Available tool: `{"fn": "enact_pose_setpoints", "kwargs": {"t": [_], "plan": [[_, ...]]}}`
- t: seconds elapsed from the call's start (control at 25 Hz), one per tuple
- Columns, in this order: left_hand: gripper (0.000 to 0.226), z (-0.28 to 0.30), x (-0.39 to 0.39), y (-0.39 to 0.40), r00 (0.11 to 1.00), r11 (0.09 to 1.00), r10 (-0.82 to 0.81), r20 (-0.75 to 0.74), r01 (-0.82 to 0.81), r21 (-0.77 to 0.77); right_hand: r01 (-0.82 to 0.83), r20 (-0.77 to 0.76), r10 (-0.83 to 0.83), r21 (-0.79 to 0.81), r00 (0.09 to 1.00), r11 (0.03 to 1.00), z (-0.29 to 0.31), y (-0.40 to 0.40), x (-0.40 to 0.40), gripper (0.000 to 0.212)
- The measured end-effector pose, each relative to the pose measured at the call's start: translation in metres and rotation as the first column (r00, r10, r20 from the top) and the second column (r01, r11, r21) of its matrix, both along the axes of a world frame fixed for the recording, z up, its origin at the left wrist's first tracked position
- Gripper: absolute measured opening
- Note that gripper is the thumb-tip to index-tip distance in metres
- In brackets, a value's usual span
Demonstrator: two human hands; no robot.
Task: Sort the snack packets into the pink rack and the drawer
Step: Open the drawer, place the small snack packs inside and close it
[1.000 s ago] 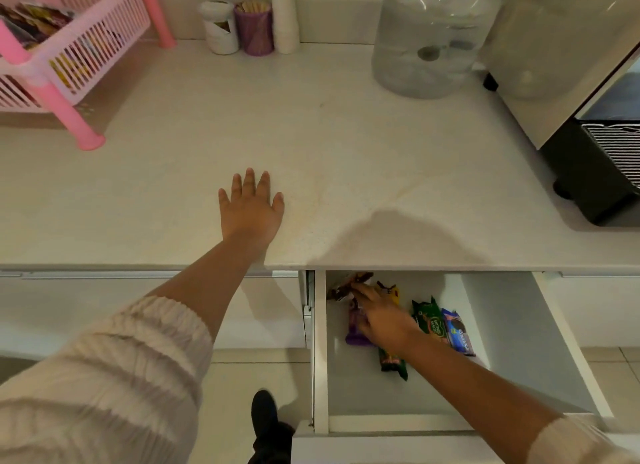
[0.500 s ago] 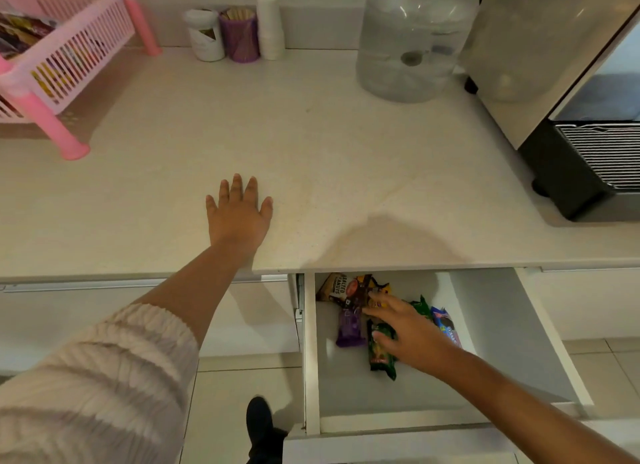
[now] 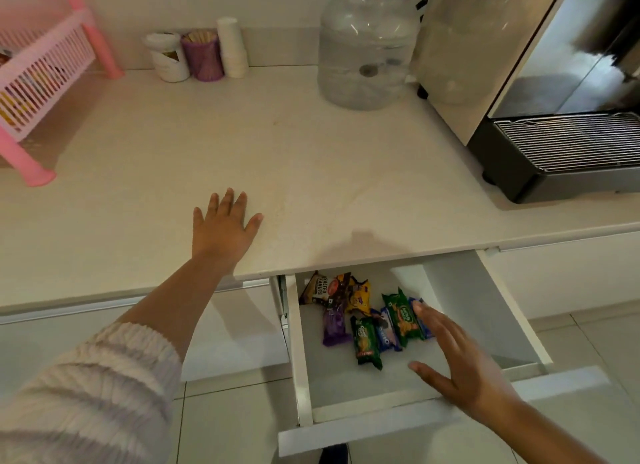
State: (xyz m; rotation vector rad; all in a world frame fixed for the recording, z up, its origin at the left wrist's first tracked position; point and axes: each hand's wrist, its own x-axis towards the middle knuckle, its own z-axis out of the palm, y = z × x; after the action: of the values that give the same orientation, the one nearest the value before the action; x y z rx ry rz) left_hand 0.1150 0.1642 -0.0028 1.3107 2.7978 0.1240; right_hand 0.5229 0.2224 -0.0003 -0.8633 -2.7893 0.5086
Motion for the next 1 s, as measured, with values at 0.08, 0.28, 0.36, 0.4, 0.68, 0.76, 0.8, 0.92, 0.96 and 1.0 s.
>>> {"fn": "enact_pose_setpoints", "kwargs": {"t": [0.08, 0.28, 0.36, 0.4, 0.68, 0.76, 0.8, 0.92, 0.96, 1.0], "plan": [[0.07, 0.0, 0.01, -0.005, 0.999, 0.998, -0.046, 0.023, 0.047, -0.042, -0.193, 0.014, 0.194, 0.174, 0.981, 0.966, 0.004, -0.009, -0.013, 0.083], [0.079, -0.002, 0.059, -0.018, 0.989, 0.988, -0.136, 0.05, 0.139, -0.065, -0.401, 0.07, 0.396, 0.233, 0.916, 0.886, 0.003, -0.014, -0.014, 0.095], [0.079, -0.001, 0.072, -0.018, 0.985, 0.983, -0.164, 0.062, 0.168, -0.074, -0.407, 0.137, 0.385, 0.249, 0.913, 0.879, 0.004, -0.016, -0.015, 0.094], [0.079, 0.0, 0.076, -0.019, 0.982, 0.979, -0.175, 0.072, 0.181, -0.094, -0.4, 0.149, 0.373, 0.244, 0.916, 0.884, 0.004, -0.017, -0.015, 0.093], [0.09, 0.003, 0.157, -0.047, 0.911, 0.962, -0.249, 0.328, 0.271, -0.021, -0.331, 0.042, 0.329, 0.128, 0.944, 0.935, -0.005, -0.015, -0.014, 0.084], [0.084, -0.005, 0.196, -0.053, 0.892, 0.971, -0.233, 0.387, 0.237, 0.039, -0.314, 0.014, 0.315, 0.14, 0.949, 0.939, -0.004, -0.011, -0.016, 0.081], [0.082, -0.009, 0.212, -0.054, 0.89, 0.975, -0.217, 0.401, 0.217, 0.045, -0.303, 0.001, 0.306, 0.137, 0.952, 0.943, -0.003, -0.009, -0.017, 0.08], [0.081, -0.017, 0.251, -0.064, 0.906, 0.991, -0.126, 0.404, 0.134, 0.008, -0.329, -0.013, 0.332, 0.112, 0.943, 0.938, -0.001, -0.004, -0.016, 0.079], [0.083, -0.018, 0.26, -0.07, 0.929, 0.992, -0.111, 0.354, 0.126, -0.021, -0.361, 0.009, 0.362, 0.119, 0.932, 0.925, -0.002, -0.002, -0.013, 0.079], [0.086, -0.018, 0.268, -0.076, 0.95, 0.988, -0.128, 0.286, 0.147, -0.044, -0.394, 0.042, 0.391, 0.12, 0.919, 0.911, -0.003, 0.002, -0.009, 0.079]]}}
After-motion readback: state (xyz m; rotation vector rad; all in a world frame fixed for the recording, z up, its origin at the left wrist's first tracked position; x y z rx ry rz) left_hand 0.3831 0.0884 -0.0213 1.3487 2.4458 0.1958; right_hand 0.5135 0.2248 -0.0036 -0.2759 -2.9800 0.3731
